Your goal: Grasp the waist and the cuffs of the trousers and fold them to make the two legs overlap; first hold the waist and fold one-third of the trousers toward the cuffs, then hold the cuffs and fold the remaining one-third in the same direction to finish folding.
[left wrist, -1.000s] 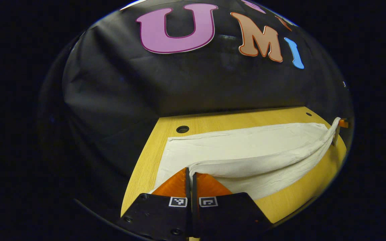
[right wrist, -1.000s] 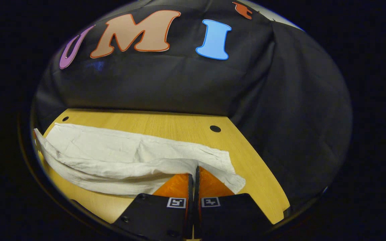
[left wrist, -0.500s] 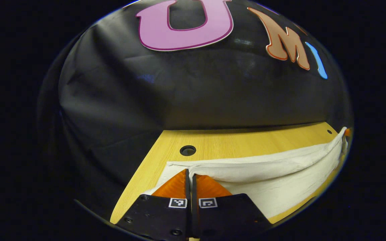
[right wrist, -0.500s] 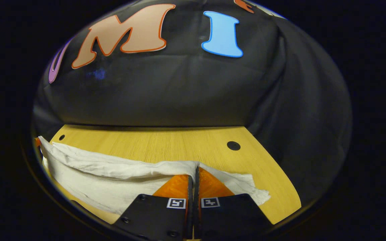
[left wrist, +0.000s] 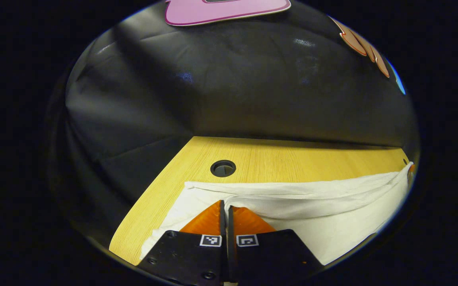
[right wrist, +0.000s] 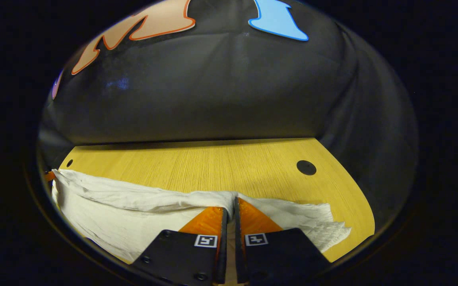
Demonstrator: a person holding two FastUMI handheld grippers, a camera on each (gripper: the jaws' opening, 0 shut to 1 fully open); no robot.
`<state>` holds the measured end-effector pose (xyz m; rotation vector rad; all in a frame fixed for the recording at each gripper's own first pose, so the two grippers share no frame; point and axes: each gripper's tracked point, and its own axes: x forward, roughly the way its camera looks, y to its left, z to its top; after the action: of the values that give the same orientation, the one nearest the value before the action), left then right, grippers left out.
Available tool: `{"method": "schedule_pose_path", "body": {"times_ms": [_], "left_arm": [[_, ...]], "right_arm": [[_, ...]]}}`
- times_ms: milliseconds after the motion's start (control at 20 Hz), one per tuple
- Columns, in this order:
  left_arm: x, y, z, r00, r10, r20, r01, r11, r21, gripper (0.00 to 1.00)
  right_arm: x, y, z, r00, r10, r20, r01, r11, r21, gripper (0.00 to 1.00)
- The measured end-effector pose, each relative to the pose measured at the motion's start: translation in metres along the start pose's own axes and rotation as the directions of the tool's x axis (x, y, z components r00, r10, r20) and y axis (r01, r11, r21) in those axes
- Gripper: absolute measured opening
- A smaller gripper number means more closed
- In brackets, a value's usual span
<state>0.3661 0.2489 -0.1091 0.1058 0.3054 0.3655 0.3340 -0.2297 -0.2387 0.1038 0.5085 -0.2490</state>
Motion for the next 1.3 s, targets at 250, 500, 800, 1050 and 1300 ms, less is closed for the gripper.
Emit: {"method": "schedule_pose_path", "body": {"times_ms": [250, 500, 800, 1050, 1300], "left_arm": [[-0.017, 0.001, 0.016, 0.999, 0.049, 0.022, -0.049, 0.999, -0.011, 0.94], [-0.02, -0.002, 0.021, 0.998, 0.024, 0.057, -0.018, 0.996, -0.092, 0.95], [-0.017, 0.0, 0.023, 0.996, 0.04, 0.077, -0.029, 0.99, -0.134, 0.95], [-0.016, -0.002, 0.027, 0.996, 0.037, 0.077, -0.027, 0.993, -0.119, 0.94], [-0.016, -0.002, 0.022, 0.997, 0.013, 0.077, -0.004, 0.994, -0.109, 0.95]], "right_arm": [[-0.007, -0.016, 0.005, 1.0, 0.016, -0.01, -0.016, 0.996, 0.084, 0.99], [-0.039, -0.074, 0.029, 0.998, -0.042, 0.038, 0.036, 0.989, 0.142, 0.98], [-0.077, -0.162, 0.008, 0.99, -0.14, 0.013, 0.133, 0.962, 0.24, 0.97], [-0.088, -0.202, -0.032, 0.983, -0.175, -0.055, 0.184, 0.945, 0.271, 0.92], [-0.077, -0.192, -0.058, 0.986, -0.131, -0.1, 0.154, 0.945, 0.287, 0.92]]}}
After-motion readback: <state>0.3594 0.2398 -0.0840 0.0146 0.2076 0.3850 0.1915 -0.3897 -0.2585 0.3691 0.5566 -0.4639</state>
